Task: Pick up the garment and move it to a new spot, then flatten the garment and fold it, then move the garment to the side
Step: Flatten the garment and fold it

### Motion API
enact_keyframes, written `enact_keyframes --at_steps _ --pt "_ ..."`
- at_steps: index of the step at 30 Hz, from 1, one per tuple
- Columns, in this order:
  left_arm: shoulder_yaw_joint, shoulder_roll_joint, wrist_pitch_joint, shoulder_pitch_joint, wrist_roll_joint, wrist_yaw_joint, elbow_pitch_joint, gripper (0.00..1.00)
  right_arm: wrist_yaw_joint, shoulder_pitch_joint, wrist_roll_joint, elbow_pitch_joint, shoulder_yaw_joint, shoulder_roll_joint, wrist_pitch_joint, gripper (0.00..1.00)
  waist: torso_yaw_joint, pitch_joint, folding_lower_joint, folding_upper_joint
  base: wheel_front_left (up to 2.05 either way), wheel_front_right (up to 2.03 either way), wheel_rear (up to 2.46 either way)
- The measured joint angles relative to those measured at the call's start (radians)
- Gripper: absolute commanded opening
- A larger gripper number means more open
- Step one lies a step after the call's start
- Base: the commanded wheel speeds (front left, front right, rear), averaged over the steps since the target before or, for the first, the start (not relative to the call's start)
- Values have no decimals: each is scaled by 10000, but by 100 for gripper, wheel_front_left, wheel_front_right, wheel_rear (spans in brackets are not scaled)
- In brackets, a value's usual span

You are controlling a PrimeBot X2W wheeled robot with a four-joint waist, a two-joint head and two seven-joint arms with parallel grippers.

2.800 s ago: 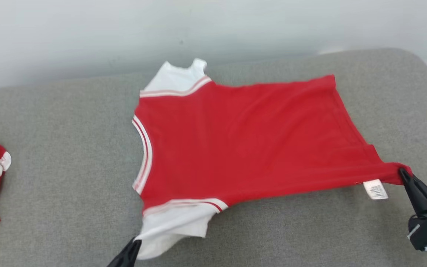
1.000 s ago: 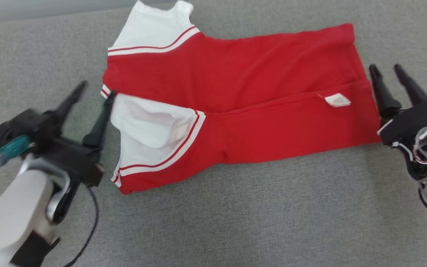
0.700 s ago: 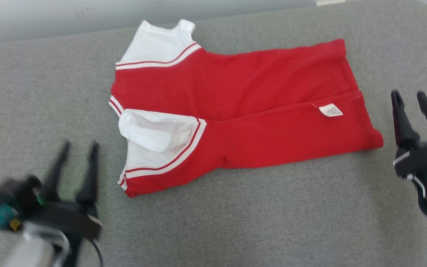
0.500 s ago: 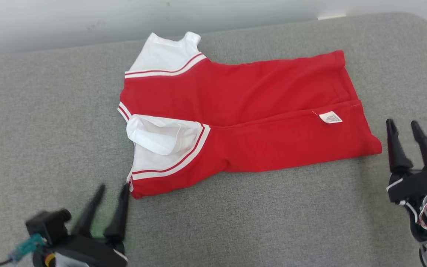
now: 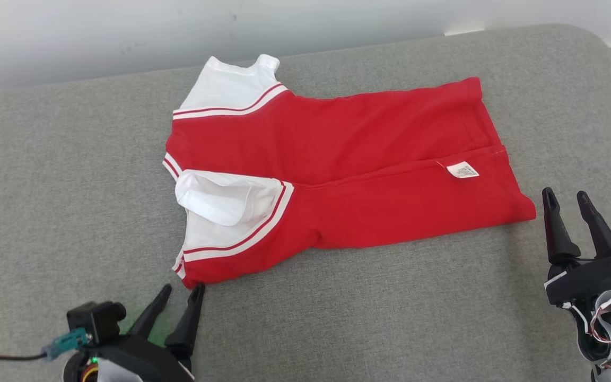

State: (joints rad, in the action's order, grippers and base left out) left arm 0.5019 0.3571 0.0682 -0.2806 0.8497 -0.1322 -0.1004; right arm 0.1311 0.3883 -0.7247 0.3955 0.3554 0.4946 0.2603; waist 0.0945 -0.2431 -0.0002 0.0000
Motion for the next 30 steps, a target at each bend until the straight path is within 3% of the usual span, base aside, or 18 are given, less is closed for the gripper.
enact_keyframes --at_steps 8,9,10,12,30 --pt "228 -79 -286 -749 -263 -4 -1124 100 0 32 -155 52 136 25 -2 100 162 -84 0 0 0 0 0" --pt "253 -86 -345 -773 -251 25 -1187 87 0 35 -163 69 161 29 -2 100 176 -86 1 0 0 0 0" --pt "272 -75 -397 -793 -245 79 -1246 36 0 45 -205 92 178 31 -2 100 187 -85 0 0 0 0 0" --pt "297 -21 -497 -857 -159 245 -1327 0 0 86 -336 201 247 40 0 100 197 -70 1 0 0 0 0" --pt "420 489 -1043 -352 73 190 -117 0 0 1246 -2178 2610 1873 -159 2 100 -86 -132 2 0 0 0 0"
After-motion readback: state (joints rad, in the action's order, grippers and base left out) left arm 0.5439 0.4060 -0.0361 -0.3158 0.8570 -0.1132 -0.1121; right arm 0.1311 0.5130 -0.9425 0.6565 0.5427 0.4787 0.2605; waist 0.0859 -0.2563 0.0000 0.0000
